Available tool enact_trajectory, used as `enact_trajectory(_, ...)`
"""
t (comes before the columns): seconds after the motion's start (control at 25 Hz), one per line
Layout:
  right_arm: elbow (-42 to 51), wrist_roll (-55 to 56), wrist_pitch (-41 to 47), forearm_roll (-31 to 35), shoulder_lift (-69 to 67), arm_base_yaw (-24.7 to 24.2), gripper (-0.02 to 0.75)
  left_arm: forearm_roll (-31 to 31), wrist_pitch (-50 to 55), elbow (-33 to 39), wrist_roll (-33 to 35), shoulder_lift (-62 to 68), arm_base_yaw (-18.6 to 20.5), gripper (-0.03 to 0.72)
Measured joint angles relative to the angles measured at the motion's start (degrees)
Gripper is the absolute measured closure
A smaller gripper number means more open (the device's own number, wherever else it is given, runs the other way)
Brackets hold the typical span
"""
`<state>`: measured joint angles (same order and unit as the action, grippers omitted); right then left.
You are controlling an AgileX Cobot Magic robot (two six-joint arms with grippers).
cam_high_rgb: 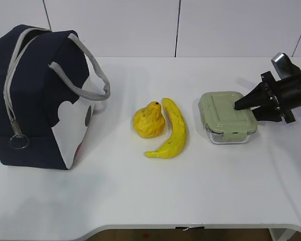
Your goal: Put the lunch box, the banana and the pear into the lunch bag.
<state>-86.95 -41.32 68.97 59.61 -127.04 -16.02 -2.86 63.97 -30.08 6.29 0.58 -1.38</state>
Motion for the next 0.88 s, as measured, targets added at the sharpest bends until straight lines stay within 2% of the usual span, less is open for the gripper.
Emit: enact_trajectory(0.88,0.0,0.7,-1.5,-0.9,1.0,0.0,0.368,0.0,0.0,0.0,0.0,0.0,0.0,0.38)
